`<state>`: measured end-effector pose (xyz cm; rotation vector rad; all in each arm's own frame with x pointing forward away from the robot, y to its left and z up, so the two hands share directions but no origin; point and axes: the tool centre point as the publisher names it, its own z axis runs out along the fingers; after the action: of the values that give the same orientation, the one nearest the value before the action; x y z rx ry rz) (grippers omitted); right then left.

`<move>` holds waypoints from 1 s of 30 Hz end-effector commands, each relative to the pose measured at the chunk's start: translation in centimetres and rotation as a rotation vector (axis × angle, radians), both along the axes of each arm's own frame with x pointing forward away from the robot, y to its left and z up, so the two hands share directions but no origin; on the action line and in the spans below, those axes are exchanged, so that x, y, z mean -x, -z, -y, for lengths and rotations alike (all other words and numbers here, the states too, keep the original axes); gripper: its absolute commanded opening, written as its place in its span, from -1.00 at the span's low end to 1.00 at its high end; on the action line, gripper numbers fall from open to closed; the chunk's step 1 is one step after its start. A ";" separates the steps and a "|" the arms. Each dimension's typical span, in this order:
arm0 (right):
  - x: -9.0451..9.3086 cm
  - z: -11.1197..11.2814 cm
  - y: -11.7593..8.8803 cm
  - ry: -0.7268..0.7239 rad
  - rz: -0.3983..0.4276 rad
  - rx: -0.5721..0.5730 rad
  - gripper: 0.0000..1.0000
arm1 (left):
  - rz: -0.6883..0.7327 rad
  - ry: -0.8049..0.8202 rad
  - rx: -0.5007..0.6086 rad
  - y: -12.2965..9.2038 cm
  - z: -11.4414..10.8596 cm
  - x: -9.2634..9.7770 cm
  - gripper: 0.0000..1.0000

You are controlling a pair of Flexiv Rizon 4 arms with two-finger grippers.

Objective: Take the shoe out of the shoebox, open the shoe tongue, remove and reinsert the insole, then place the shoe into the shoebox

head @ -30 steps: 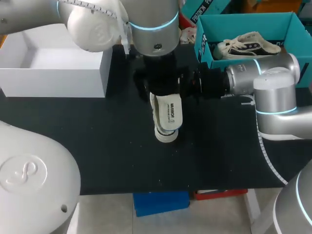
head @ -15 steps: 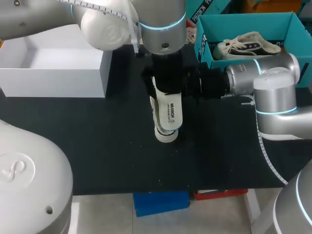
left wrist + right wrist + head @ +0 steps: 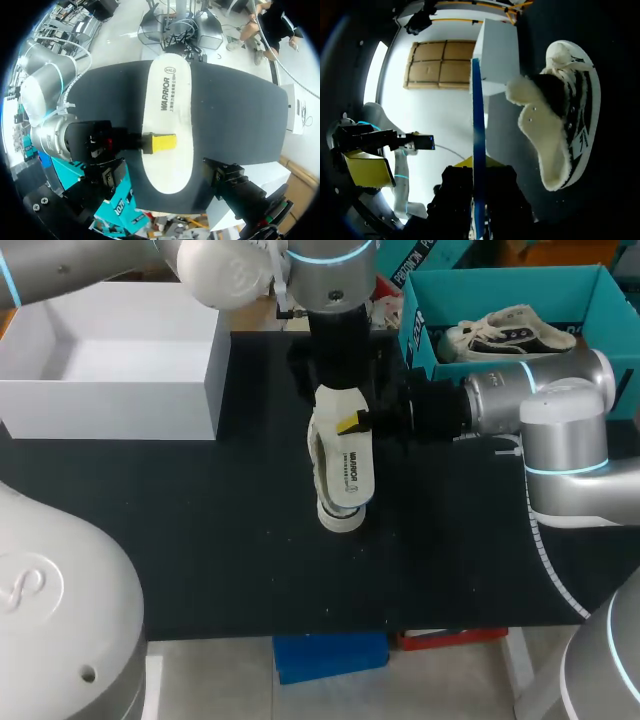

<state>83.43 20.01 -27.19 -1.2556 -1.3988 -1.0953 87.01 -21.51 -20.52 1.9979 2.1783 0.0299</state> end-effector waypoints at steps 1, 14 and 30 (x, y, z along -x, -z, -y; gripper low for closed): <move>0.0 0.0 0.0 -0.001 -0.001 0.001 -1.00 | -0.016 0.001 -0.003 0.3 0.3 -2.3 1.00; 0.0 0.0 0.0 -0.001 -0.001 0.001 -1.00 | 0.002 -0.043 0.014 1.0 -1.5 -5.7 1.00; 0.0 0.0 0.0 -0.001 -0.001 0.001 -1.00 | -0.008 -0.031 0.014 0.5 -1.1 2.3 1.00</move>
<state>83.43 20.02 -27.19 -1.2556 -1.3988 -1.0952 86.49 -20.81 -21.30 1.9794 2.2229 -0.0222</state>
